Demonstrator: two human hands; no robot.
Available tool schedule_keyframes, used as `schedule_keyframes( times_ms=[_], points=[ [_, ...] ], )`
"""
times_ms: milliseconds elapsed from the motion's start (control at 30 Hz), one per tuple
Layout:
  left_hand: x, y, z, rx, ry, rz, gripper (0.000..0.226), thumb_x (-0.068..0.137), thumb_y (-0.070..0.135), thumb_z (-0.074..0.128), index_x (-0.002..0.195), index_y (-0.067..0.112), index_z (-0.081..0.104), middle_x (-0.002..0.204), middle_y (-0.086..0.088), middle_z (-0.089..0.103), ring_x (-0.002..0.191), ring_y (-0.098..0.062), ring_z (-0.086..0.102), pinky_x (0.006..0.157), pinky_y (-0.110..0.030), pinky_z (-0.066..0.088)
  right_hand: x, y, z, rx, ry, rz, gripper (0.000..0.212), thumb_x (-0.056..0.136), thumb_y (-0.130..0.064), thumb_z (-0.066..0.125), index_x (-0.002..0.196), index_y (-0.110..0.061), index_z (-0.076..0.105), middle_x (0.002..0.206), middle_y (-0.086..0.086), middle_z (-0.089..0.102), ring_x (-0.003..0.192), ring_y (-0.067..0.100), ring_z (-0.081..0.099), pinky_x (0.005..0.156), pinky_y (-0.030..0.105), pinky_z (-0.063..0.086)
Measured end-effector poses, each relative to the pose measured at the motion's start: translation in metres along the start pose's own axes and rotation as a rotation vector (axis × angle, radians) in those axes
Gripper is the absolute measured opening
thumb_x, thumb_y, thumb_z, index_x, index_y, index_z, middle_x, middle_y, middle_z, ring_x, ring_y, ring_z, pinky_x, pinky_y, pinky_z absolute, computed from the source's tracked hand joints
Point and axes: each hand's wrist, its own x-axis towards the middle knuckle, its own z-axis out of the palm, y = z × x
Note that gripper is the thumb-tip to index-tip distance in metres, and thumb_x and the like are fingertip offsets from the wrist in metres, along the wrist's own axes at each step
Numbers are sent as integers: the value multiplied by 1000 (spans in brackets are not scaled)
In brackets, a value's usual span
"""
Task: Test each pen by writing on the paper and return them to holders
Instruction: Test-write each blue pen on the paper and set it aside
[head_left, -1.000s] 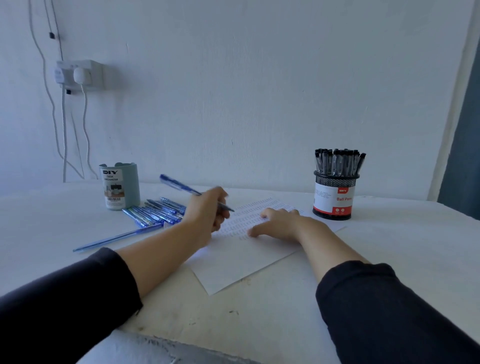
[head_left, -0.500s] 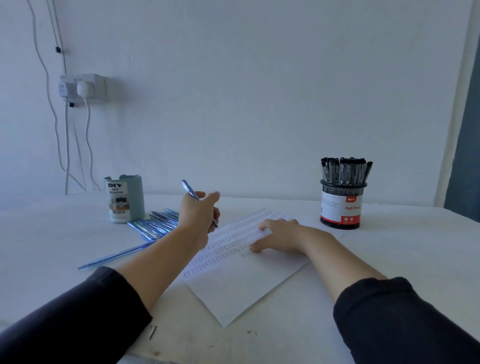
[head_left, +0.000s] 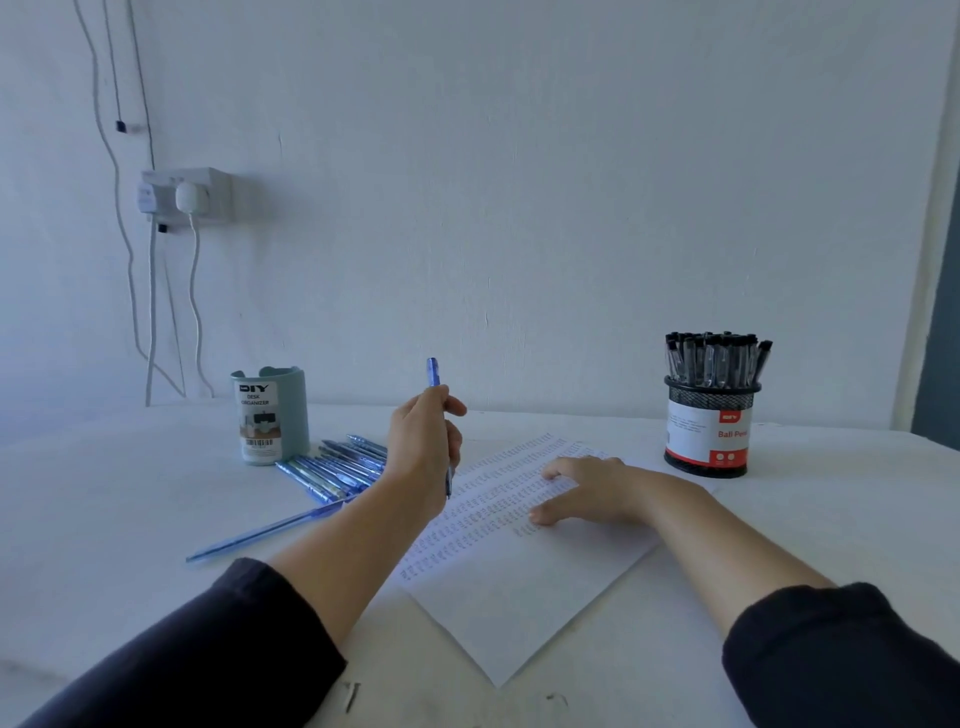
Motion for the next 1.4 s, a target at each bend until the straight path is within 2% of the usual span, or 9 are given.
schedule_keyframes(
  times_ms=[100,500,600,700,833,1000,1133,1200,1400],
  points=[
    [1,0,-1,3,-1,4,42,100,36,34,74,8,52,47,-1,38,36,-10,30,37,-21,25,-1,0,0,2,-4,-1,76,78,-61,61,144,-35,32,151,-4,31,142,21,17,113,45,23],
    [-1,1,0,69,81,7,38,98,29,46,67,8,56,65,-6,43,53,-14,36,53,-27,30,4,1,2,12,53,6,64,76,-65,59,131,-35,47,145,-5,40,139,21,25,113,48,22],
    [0,-1,0,102,72,-5,33,99,31,48,89,5,68,75,-18,51,64,-21,51,60,-29,34,5,0,0,103,130,-45,35,87,-58,51,99,-26,59,116,-5,55,116,17,48,102,41,34],
    [2,-5,0,105,17,-2,22,98,22,51,95,2,60,60,-7,47,51,-15,39,50,-26,31,-2,-9,-5,329,221,-128,36,97,-40,45,70,-17,43,72,-4,43,65,14,41,61,28,29],
    [1,-7,3,131,-37,8,23,95,13,56,114,15,44,73,-7,64,58,-14,53,53,-24,42,-10,-25,-12,581,260,-216,27,96,-34,51,94,-10,63,84,-3,65,73,15,55,66,26,40],
    [1,-9,3,156,-58,19,25,94,18,58,115,12,45,76,-6,69,64,-15,57,54,-25,44,-14,-38,-12,555,219,-280,10,89,-15,63,80,-13,64,70,1,65,57,12,52,56,21,41],
    [7,-11,-1,260,-90,-9,26,96,29,54,116,15,44,79,-6,65,64,-15,52,52,-25,41,-9,-25,-18,323,333,-83,12,84,-11,63,72,-14,65,74,1,66,63,14,56,57,22,42],
    [12,-14,-5,435,-100,27,22,97,27,51,114,14,47,84,-8,63,63,-15,49,49,-24,40,-8,-10,-24,128,424,114,4,82,-8,58,82,-8,63,85,5,64,76,23,60,64,27,45],
    [18,-20,-9,766,-169,50,12,93,14,51,93,7,60,86,-11,64,62,-17,48,49,-23,39,-27,25,-35,-113,469,545,28,87,-4,47,114,-9,52,110,9,56,105,29,55,79,33,41]
  ],
)
